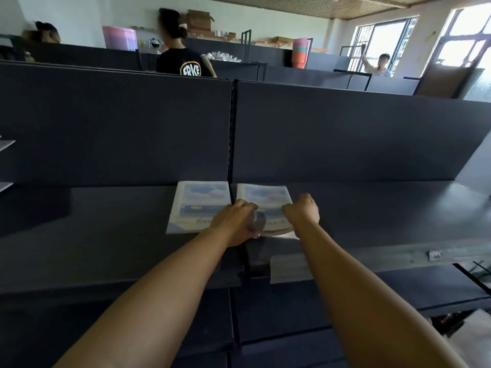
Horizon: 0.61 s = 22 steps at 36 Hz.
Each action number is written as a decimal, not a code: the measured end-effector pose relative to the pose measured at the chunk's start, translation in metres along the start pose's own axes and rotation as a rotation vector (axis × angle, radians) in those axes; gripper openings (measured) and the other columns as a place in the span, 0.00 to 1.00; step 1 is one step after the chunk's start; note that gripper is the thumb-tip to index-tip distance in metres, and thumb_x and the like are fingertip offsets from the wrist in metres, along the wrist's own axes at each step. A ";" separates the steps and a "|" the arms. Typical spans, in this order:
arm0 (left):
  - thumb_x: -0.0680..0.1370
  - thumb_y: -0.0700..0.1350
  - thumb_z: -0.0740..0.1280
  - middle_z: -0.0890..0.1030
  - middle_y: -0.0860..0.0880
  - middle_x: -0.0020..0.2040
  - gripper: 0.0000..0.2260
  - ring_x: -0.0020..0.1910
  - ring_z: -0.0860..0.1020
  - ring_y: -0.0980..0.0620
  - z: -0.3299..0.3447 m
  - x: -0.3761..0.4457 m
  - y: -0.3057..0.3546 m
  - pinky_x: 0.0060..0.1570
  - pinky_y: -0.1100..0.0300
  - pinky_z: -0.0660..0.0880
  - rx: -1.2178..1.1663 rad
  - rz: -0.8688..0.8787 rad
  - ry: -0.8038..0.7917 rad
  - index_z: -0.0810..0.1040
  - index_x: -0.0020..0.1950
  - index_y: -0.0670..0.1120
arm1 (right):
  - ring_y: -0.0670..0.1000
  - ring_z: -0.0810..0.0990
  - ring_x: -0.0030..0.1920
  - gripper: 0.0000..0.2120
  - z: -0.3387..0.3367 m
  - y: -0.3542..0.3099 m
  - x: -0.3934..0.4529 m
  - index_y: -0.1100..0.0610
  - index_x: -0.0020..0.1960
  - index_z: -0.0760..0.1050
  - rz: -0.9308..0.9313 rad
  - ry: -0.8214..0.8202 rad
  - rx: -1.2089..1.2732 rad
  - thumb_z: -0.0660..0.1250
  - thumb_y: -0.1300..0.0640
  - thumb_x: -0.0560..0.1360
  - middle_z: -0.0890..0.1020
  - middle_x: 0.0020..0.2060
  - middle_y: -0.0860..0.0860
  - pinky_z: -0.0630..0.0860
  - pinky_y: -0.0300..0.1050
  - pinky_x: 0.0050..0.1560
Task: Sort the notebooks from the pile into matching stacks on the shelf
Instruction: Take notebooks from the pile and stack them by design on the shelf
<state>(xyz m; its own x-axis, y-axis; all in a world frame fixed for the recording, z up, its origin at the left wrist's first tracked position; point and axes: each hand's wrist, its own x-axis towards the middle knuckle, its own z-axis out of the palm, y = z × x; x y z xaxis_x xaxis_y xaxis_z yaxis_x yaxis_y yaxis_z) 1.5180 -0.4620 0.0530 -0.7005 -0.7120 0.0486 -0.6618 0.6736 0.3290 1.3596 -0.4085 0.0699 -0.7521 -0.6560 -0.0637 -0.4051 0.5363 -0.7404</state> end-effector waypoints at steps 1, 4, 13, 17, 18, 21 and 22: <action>0.76 0.52 0.70 0.63 0.49 0.74 0.31 0.68 0.68 0.44 0.001 0.000 0.000 0.63 0.50 0.69 -0.003 0.008 -0.002 0.62 0.75 0.49 | 0.58 0.78 0.49 0.18 -0.001 -0.003 0.002 0.63 0.63 0.68 0.098 -0.017 0.131 0.65 0.60 0.75 0.77 0.53 0.58 0.69 0.38 0.33; 0.78 0.51 0.67 0.66 0.49 0.71 0.24 0.64 0.71 0.44 0.005 -0.001 0.000 0.61 0.50 0.71 -0.041 0.034 0.036 0.66 0.71 0.50 | 0.51 0.72 0.31 0.08 -0.001 -0.009 0.004 0.65 0.53 0.72 0.172 -0.132 0.339 0.59 0.64 0.76 0.74 0.37 0.56 0.63 0.36 0.19; 0.79 0.54 0.65 0.55 0.50 0.78 0.32 0.75 0.54 0.44 -0.013 -0.011 -0.008 0.71 0.50 0.60 0.203 0.113 0.291 0.54 0.78 0.52 | 0.50 0.73 0.34 0.06 -0.006 -0.025 -0.008 0.58 0.55 0.74 0.071 -0.193 0.689 0.61 0.63 0.79 0.75 0.36 0.53 0.70 0.41 0.31; 0.80 0.49 0.63 0.57 0.47 0.78 0.28 0.76 0.54 0.42 -0.025 -0.022 -0.019 0.70 0.46 0.64 0.259 0.157 0.384 0.57 0.78 0.51 | 0.50 0.74 0.35 0.06 0.000 -0.043 -0.013 0.58 0.55 0.73 0.073 -0.271 0.811 0.61 0.64 0.80 0.75 0.37 0.54 0.72 0.42 0.34; 0.80 0.47 0.64 0.60 0.45 0.77 0.27 0.75 0.57 0.41 -0.027 -0.026 -0.023 0.68 0.45 0.66 0.238 0.190 0.406 0.60 0.77 0.49 | 0.51 0.74 0.35 0.07 0.004 -0.047 -0.014 0.58 0.56 0.74 0.072 -0.295 0.825 0.61 0.64 0.79 0.75 0.37 0.54 0.72 0.42 0.34; 0.80 0.46 0.63 0.62 0.44 0.76 0.23 0.75 0.58 0.42 -0.033 -0.040 -0.038 0.67 0.46 0.68 0.185 0.169 0.421 0.64 0.76 0.48 | 0.51 0.74 0.35 0.07 0.024 -0.059 -0.021 0.59 0.56 0.74 0.082 -0.353 0.812 0.61 0.64 0.79 0.76 0.37 0.55 0.72 0.42 0.34; 0.81 0.47 0.61 0.59 0.46 0.77 0.23 0.76 0.56 0.44 -0.035 -0.045 -0.044 0.67 0.47 0.68 0.186 0.123 0.402 0.62 0.76 0.49 | 0.51 0.74 0.35 0.06 0.032 -0.063 -0.024 0.59 0.55 0.73 0.087 -0.367 0.799 0.61 0.64 0.79 0.75 0.37 0.55 0.72 0.42 0.34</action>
<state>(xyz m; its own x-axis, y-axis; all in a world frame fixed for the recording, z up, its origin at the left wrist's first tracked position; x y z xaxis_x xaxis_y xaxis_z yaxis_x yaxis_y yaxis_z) 1.5880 -0.4671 0.0693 -0.6419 -0.6203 0.4507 -0.6427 0.7558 0.1249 1.4198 -0.4427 0.0967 -0.4930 -0.8331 -0.2508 0.2336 0.1509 -0.9605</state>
